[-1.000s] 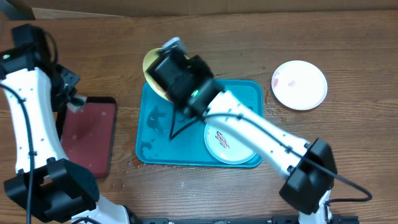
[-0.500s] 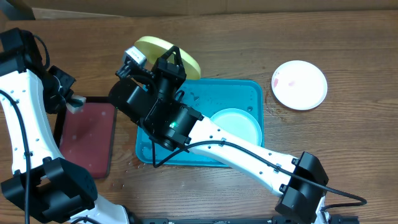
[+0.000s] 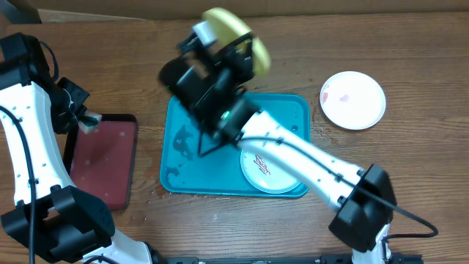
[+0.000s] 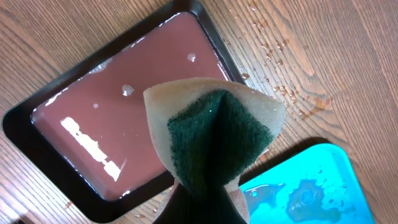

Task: Clean dirty plates on tray and stack at the side
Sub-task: 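Withdraw the left gripper and lift the yellow plate with the right gripper, then stack the yellow plate onto the white plate with the right gripper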

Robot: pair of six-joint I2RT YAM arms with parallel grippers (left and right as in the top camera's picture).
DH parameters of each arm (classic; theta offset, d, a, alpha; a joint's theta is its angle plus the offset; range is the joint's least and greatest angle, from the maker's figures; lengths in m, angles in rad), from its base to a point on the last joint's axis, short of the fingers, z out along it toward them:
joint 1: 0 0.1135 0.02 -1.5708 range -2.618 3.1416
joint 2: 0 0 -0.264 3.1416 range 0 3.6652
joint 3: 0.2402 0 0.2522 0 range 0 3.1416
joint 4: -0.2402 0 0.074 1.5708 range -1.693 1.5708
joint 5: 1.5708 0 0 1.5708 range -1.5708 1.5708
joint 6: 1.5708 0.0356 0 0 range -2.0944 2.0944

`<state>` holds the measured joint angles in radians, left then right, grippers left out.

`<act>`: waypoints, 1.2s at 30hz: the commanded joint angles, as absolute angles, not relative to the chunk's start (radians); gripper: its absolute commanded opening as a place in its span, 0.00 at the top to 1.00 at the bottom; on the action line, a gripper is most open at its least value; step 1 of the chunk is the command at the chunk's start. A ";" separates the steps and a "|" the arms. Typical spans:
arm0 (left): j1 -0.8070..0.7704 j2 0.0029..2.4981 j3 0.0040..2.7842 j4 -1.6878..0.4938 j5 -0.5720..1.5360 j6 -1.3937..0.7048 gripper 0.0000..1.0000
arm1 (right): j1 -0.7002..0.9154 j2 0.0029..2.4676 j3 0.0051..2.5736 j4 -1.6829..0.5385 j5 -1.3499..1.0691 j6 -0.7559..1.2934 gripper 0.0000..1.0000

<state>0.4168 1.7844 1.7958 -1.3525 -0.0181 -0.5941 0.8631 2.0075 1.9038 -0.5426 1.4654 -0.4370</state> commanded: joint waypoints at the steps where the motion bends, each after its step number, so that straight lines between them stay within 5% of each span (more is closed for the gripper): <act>1: 0.416 1.793 1.798 -1.346 -0.010 -0.571 0.95 | 0.746 1.978 1.926 -0.651 1.433 -0.168 0.97; 7: 0.416 1.793 1.798 -1.337 -0.010 -0.571 0.96 | 0.524 1.892 1.926 -1.003 0.459 0.180 0.97; 14: 0.413 1.793 1.798 -1.335 -0.009 -0.561 0.96 | 0.156 1.829 1.926 -1.102 -0.064 0.319 0.96; 25: 0.411 1.793 1.797 -1.333 -0.006 -0.561 0.96 | -0.315 1.835 1.732 -1.235 -0.133 0.292 0.96; 36: 0.411 1.793 1.797 -1.331 -0.006 -0.561 0.96 | -0.346 1.835 1.398 -0.924 -0.152 0.260 0.96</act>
<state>0.4168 1.7844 1.7950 -1.3342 -0.0139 -0.5728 -0.3588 1.8626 1.4422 -0.9649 -0.1207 0.2680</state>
